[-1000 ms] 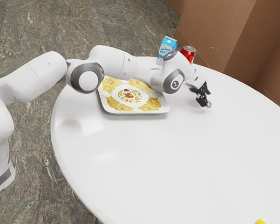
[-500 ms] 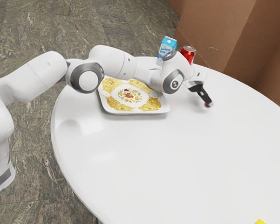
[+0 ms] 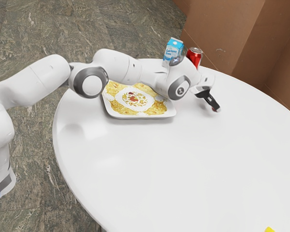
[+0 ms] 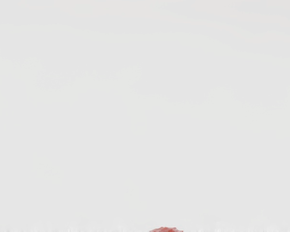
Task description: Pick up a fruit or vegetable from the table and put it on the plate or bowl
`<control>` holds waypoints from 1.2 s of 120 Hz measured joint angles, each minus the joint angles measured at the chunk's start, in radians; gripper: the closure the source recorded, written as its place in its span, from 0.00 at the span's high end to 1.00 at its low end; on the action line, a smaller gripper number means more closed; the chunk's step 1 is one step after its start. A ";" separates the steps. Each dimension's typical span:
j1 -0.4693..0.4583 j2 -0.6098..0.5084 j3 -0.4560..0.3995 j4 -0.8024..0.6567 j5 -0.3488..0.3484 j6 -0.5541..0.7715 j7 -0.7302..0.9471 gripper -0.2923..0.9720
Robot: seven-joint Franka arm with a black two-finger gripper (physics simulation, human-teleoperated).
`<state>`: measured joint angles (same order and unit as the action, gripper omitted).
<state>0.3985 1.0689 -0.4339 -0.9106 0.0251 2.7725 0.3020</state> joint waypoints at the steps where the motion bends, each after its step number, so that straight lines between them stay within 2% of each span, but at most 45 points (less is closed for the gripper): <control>1: 0.000 0.001 0.000 0.000 0.003 0.000 -0.001 0.76; 11: -0.002 0.004 0.002 0.002 0.024 0.007 -0.012 0.76; 42: 0.002 0.006 -0.003 0.003 0.030 0.025 -0.036 0.74; 62: 0.003 0.006 -0.003 0.004 0.035 0.028 -0.045 0.63; 110: 0.002 0.005 0.000 0.002 0.060 0.042 -0.055 0.48; 126: 0.004 0.006 -0.004 0.003 0.062 0.043 -0.058 0.39; 144: 0.006 0.006 -0.008 0.004 0.064 0.045 -0.064 0.37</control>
<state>0.4044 1.0751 -0.4415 -0.9071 0.0889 2.8176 0.2380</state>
